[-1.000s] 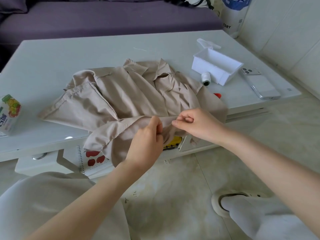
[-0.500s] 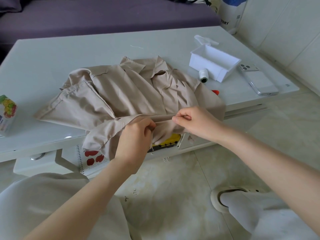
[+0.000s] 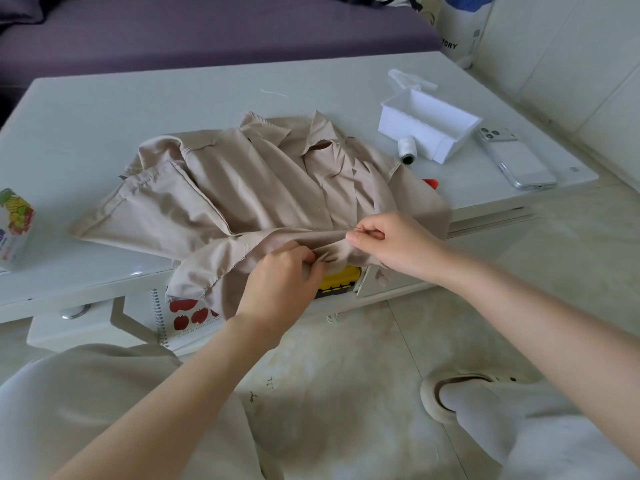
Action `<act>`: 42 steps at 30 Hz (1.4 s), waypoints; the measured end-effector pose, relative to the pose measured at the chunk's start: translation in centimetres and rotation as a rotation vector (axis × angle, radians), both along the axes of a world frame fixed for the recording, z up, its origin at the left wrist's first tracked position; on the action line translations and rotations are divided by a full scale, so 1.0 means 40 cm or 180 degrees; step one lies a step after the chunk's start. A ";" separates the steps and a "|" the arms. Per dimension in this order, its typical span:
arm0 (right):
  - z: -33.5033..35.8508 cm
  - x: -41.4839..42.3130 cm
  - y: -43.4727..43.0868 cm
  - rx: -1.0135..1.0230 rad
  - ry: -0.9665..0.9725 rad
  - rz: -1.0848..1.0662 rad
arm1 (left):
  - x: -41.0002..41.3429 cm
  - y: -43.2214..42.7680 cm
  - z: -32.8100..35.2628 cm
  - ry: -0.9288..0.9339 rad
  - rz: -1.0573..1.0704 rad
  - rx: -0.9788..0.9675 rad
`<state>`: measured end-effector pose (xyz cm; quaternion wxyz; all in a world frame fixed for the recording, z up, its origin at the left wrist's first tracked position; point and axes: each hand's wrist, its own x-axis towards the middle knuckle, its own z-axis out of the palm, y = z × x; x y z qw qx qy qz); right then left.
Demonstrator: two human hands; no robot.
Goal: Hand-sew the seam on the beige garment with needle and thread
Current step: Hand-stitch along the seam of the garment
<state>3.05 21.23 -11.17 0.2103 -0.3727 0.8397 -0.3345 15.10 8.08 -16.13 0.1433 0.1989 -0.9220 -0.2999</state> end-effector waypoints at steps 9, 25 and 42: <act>-0.017 -0.016 0.022 0.0112 0.0040 -0.0100 | 0.012 -0.009 -0.010 0.0289 -0.0028 0.0054; -0.026 -0.020 0.031 0.0230 0.0149 -0.0042 | 0.013 0.002 0.003 0.0327 -0.0056 -0.0108; -0.074 0.016 0.063 0.0001 0.0033 -0.0209 | 0.011 0.022 0.005 0.0020 0.0274 0.1672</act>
